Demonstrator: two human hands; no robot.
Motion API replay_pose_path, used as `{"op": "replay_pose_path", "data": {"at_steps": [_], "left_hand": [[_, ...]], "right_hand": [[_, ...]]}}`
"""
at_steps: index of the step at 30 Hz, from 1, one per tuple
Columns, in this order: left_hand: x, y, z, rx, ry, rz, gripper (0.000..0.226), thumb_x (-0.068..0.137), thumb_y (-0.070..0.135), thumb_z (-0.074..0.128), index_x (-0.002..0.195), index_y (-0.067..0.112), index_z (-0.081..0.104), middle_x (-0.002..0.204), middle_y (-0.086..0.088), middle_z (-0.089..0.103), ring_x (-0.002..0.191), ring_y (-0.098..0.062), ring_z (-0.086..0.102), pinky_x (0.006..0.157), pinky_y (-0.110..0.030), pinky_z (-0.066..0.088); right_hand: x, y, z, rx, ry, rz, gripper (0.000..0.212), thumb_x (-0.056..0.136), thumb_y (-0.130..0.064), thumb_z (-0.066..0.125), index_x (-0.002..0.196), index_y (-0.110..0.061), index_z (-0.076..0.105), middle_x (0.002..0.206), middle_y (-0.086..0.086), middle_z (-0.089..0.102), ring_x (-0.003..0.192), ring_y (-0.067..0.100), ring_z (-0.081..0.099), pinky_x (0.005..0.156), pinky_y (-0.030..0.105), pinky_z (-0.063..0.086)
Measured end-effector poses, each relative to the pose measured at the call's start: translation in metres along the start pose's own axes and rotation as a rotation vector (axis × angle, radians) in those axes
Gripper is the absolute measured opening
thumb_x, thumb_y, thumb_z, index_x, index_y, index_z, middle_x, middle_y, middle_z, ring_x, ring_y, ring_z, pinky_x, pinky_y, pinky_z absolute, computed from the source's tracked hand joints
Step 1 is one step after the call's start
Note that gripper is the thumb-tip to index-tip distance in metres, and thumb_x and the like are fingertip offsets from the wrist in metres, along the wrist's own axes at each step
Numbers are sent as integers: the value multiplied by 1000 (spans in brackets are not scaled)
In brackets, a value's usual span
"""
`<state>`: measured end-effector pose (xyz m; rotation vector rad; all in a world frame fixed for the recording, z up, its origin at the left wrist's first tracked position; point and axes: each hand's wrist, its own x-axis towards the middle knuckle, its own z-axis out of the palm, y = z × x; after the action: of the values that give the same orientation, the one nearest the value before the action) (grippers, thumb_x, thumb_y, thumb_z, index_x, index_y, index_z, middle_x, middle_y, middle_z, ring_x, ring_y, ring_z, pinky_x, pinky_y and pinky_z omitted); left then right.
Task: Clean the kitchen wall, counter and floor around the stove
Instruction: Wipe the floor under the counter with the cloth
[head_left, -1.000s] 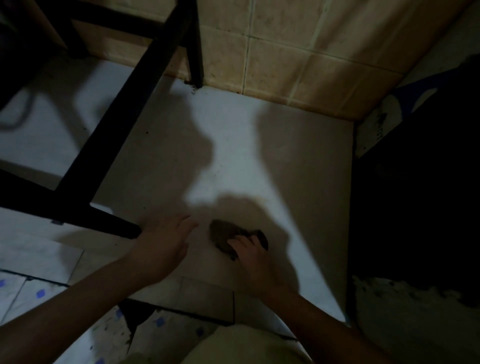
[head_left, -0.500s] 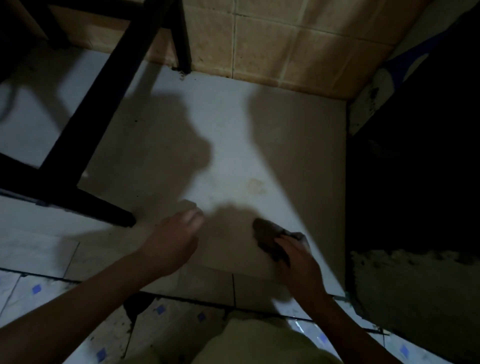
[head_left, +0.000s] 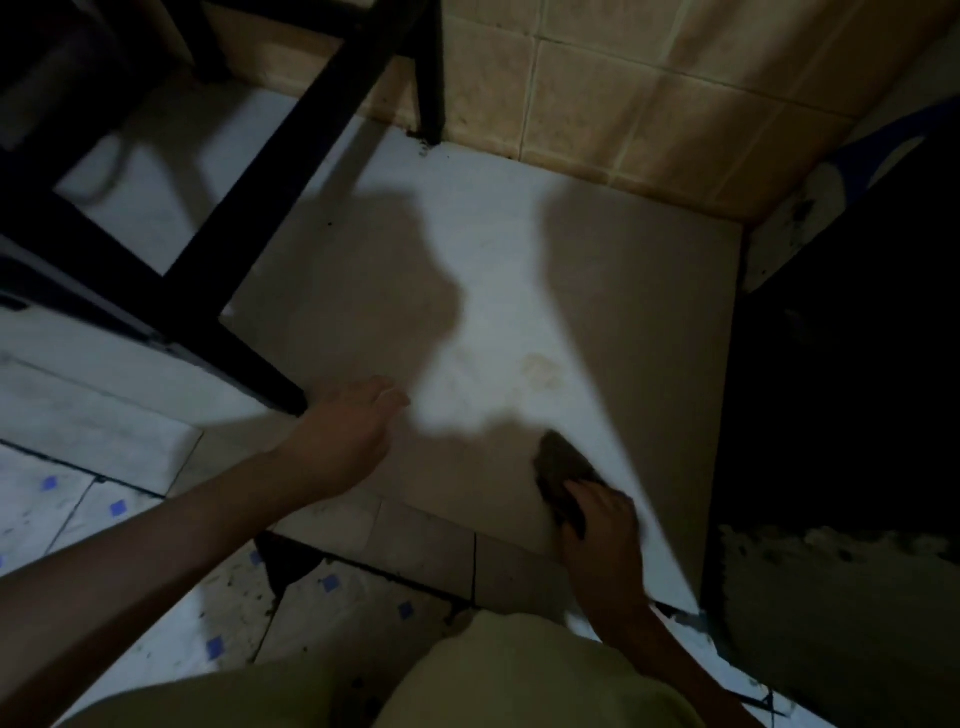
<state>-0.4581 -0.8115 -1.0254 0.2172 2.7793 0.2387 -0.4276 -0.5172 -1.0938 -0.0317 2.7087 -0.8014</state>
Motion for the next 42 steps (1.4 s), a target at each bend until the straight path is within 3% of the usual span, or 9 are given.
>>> {"op": "replay_pose_path", "data": {"at_steps": [6,14,18,25,28,36,39,42], "left_hand": [[-37,-16,-2,4,-19,-170,45,100,19,37,145,17,32,149,-3,32,129,-18,39,100,-26,33],[-119,-48,-21,-31,10,-377,48,95,21,46,142,20,36,142,-1,38,120,-20,49,96,-28,39],[-154,-59,-23,-87,47,-484,45,94,21,50,139,18,42,138,-6,43,117,-27,52,94,-34,44],[-191,-93,-11,-103,137,-641,43,95,22,49,138,18,42,138,-5,42,120,-27,49,93,-35,42],[-206,-99,-15,-137,155,-705,43,96,22,47,138,16,41,139,-7,41,121,-28,48,93,-37,42],[-268,-131,-37,-106,243,-917,45,96,27,47,138,18,36,138,-9,40,121,-30,46,95,-39,39],[-302,-147,-41,-131,274,-1022,43,95,27,46,136,18,38,137,-9,41,120,-30,46,94,-40,40],[-342,-163,-46,-158,272,-1106,43,94,27,47,135,19,38,136,-8,41,121,-30,46,95,-41,39]], "right_hand": [[23,-57,24,-17,-125,-213,45,89,-4,52,134,-12,50,139,6,49,129,26,36,104,34,30],[42,-117,51,-98,-286,-412,41,93,-10,51,134,-13,49,139,6,48,127,28,38,104,36,31],[40,-140,56,-97,-346,-421,39,92,-10,53,131,-12,53,137,9,50,124,28,44,105,38,37],[40,-174,79,-29,-541,-526,38,89,-11,57,127,-13,58,122,10,61,105,21,59,88,25,46],[29,-199,84,-13,-574,-586,37,90,-7,56,127,-11,57,123,10,60,101,14,55,83,16,39],[-17,-314,100,-158,-682,-934,33,84,-4,58,116,-10,65,110,11,65,99,24,61,84,27,48],[-35,-368,112,-141,-673,-991,33,85,-5,59,118,-9,64,108,8,65,91,13,59,72,10,39],[-58,-421,125,-110,-666,-1020,35,85,0,56,119,-8,63,108,10,64,84,12,59,65,4,36]]}}
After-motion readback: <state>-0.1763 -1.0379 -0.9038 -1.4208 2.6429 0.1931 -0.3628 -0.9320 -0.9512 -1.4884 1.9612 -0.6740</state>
